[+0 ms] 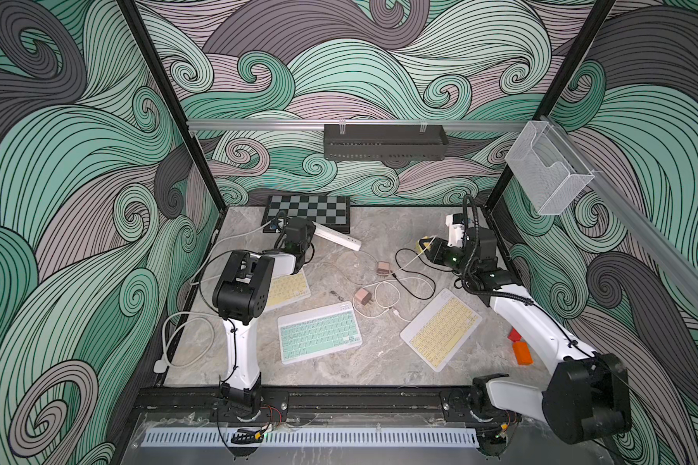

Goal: Unplug the wireless keyboard
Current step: Place the socket at the center of the board.

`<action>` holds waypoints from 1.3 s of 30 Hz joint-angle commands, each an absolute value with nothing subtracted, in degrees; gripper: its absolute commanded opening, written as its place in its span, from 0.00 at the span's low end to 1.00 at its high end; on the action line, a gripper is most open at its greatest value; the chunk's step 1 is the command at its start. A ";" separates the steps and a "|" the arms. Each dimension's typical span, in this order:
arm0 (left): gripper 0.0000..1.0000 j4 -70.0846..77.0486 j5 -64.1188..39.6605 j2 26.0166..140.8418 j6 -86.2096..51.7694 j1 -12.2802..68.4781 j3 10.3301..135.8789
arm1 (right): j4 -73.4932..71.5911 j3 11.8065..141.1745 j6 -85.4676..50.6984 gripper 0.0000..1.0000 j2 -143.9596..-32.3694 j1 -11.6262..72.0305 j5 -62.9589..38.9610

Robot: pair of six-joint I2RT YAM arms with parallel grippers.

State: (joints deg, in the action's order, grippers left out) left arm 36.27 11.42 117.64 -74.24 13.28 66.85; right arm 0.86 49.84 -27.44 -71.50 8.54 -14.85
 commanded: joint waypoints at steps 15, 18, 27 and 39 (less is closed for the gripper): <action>0.00 36.18 7.41 118.04 -79.31 12.43 69.51 | 0.51 49.92 -28.91 0.00 -70.37 7.82 -14.62; 0.00 36.83 6.48 120.02 -79.71 13.23 70.01 | 0.27 49.78 -29.43 0.00 -70.25 7.84 -15.74; 0.07 36.60 5.06 123.50 -81.23 15.07 70.79 | -0.74 49.29 -30.04 0.00 -70.38 7.91 -16.40; 0.33 35.07 3.60 121.50 -79.63 15.63 71.64 | -1.07 48.91 -30.39 0.00 -70.30 7.91 -16.86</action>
